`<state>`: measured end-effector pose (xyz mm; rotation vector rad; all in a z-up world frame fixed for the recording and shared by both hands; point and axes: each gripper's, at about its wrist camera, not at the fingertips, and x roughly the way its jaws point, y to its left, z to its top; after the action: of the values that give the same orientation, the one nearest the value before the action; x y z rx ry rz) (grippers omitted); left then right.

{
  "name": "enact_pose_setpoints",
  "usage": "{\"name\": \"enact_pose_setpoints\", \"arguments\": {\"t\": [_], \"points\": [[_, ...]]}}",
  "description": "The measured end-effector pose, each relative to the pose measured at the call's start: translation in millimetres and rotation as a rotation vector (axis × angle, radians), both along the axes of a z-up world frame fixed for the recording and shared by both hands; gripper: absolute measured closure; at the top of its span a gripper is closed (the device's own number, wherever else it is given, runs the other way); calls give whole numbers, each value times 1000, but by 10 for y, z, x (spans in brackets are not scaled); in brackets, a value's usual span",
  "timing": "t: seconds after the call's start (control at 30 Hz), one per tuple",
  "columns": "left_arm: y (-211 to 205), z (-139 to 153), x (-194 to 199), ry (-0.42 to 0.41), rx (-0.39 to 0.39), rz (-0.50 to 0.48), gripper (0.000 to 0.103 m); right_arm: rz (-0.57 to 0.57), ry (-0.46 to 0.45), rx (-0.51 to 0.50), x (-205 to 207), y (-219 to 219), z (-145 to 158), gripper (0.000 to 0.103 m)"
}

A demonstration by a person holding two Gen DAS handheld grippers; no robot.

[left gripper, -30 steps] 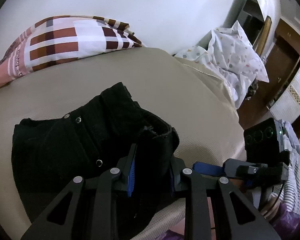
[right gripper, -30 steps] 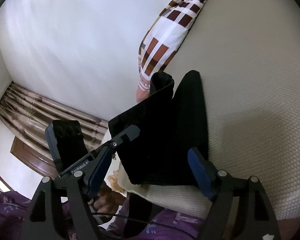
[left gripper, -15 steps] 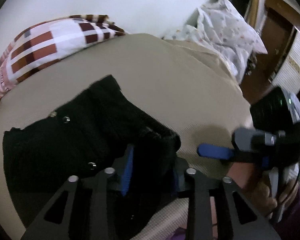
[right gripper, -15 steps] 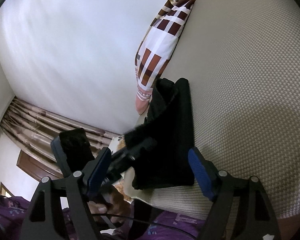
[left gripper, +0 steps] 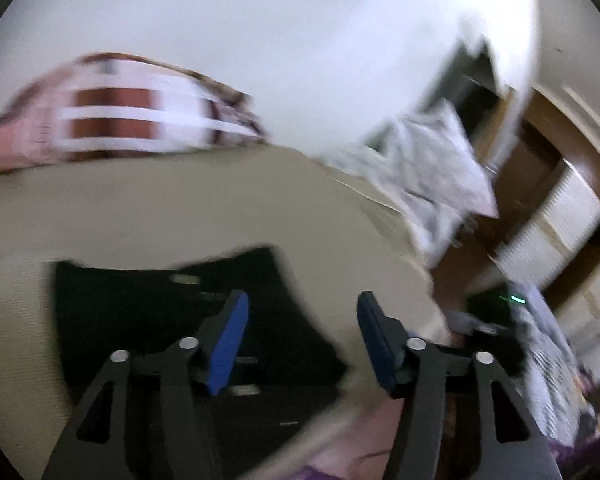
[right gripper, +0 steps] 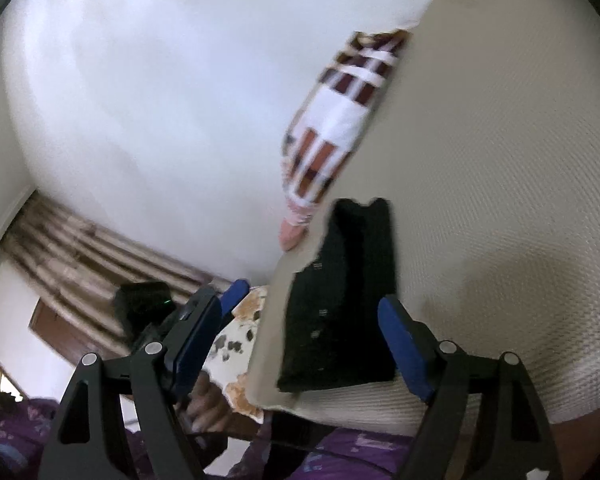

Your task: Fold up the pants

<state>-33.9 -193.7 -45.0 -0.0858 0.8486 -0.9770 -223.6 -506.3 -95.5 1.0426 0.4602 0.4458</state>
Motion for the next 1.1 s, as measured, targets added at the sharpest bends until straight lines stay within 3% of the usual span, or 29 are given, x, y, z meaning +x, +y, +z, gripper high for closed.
{"name": "enact_pose_setpoints", "arguments": {"t": [0.13,0.23,0.33,0.53,0.8,0.97,1.1], "points": [[506,-122,182,-13,79,146,45,107,8,-106,163,375,167,43],[852,-340,231,71,91,216,45,151,84,-264,302,678,142,45],[1090,-532,244,144,79,262,45,149,137,-342,374,816,30,46],[1275,-755,256,230,71,280,45,120,184,-413,456,901,-39,51],[1184,-697,196,195,81,237,45,55,288,-466,603,907,-17,51],[1174,-742,179,222,79,229,45,-20,307,-328,657,865,-58,46],[1212,-765,198,250,68,237,45,8,283,-459,649,1028,23,49]]}}
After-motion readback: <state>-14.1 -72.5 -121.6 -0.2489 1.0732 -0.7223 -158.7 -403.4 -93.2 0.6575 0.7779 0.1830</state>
